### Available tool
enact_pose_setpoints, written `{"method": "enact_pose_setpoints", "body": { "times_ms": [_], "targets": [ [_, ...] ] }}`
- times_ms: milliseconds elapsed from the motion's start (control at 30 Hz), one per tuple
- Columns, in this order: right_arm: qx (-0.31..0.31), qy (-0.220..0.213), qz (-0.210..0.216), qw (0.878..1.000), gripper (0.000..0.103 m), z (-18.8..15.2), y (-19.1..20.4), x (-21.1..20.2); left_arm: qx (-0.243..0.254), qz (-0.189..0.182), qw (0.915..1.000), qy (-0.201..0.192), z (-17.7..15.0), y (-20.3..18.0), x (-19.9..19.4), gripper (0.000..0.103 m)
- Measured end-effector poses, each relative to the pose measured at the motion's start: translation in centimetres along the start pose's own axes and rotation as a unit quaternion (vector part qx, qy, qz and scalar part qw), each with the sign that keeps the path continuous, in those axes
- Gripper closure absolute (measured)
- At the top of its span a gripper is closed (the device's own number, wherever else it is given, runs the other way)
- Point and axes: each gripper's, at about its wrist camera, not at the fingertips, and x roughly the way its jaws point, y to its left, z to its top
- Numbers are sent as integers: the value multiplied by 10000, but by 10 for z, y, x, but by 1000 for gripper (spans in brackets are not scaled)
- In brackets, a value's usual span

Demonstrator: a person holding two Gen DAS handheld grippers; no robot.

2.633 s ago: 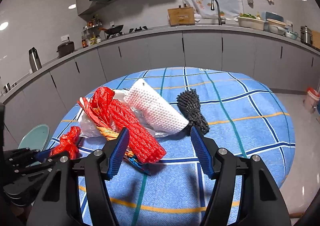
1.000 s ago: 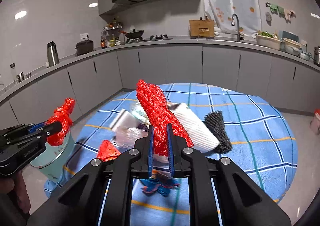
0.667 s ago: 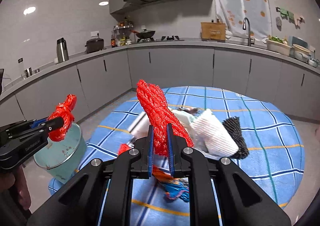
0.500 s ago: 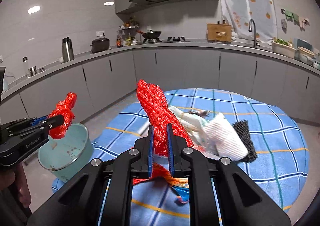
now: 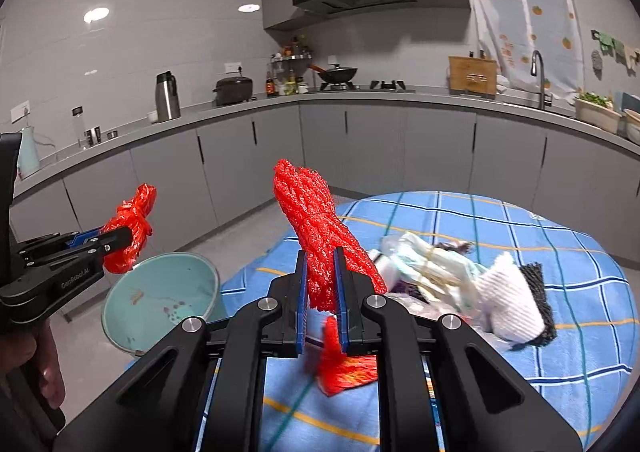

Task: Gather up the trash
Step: 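Carry red bag and red mesh net over the teal bin and open both tools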

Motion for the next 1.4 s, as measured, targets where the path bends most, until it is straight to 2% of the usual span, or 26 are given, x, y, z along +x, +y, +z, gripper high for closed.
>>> {"method": "enact_pose_setpoints", "body": {
  "times_ms": [733, 1067, 1400],
  "targets": [
    [-380, 177, 741, 9964, 90, 17, 73, 43, -417, 627, 9970, 166, -6, 75, 14, 85],
    [-506, 365, 1024, 9928, 90, 16, 102, 69, -548, 752, 9947, 438, -19, 98, 36, 85],
    [-648, 514, 1238, 9889, 90, 13, 125, 89, -606, 778, 9933, 608, -24, 105, 49, 84]
  ]
}}
